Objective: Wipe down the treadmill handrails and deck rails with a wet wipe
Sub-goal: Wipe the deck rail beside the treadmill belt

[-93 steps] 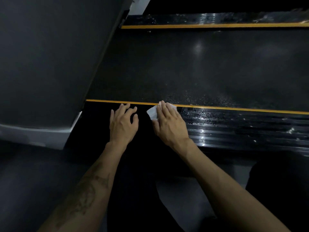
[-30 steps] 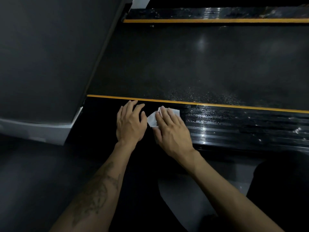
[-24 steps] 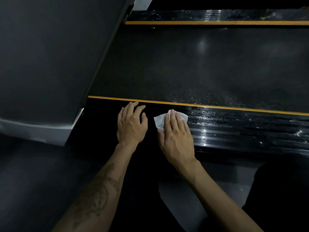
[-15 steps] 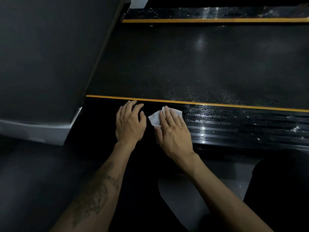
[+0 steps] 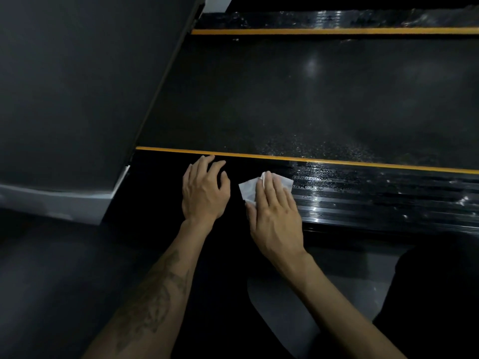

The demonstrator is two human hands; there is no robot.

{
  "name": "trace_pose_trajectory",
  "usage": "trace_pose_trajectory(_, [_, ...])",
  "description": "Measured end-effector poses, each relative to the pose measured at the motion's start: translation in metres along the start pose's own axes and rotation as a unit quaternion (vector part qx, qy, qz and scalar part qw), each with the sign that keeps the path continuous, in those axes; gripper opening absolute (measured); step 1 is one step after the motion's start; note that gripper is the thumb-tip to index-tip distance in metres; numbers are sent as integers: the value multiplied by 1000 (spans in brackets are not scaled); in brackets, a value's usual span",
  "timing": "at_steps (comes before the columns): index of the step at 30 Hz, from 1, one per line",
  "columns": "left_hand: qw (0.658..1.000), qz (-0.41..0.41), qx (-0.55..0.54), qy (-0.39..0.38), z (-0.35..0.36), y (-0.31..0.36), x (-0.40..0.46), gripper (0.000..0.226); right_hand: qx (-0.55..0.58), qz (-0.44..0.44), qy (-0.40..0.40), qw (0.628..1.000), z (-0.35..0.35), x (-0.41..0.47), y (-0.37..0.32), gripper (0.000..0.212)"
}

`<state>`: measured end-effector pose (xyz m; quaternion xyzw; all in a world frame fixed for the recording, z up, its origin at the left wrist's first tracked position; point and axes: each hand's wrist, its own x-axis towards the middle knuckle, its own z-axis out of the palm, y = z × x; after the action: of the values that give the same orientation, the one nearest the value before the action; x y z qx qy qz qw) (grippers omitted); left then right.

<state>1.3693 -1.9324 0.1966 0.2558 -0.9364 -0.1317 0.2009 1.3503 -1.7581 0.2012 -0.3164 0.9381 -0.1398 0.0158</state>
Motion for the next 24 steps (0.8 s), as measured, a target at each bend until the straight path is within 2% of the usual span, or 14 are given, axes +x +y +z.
trace_pose_trajectory(5, [999,29,-8,-10,-1,-1,-2,35,-27,-68,-22,997,-4,10,4,61])
trace_pose_trajectory(11, [1000,25,-8,-9,-1,0,-2,34,2,-2,15,1000,2,-9,3,63])
trace_pose_trajectory(17, [1000,22,-7,-8,-1,-1,-2,33,-13,-76,-11,997,0,3,3,58])
trace_pose_trajectory(21, [1000,20,-5,-1,-1,0,-3,32,14,-21,19,1000,-1,-6,11,57])
trace_pose_trajectory(24, [1000,20,-8,3,0,0,-2,32,5,-25,32,999,9,-24,4,55])
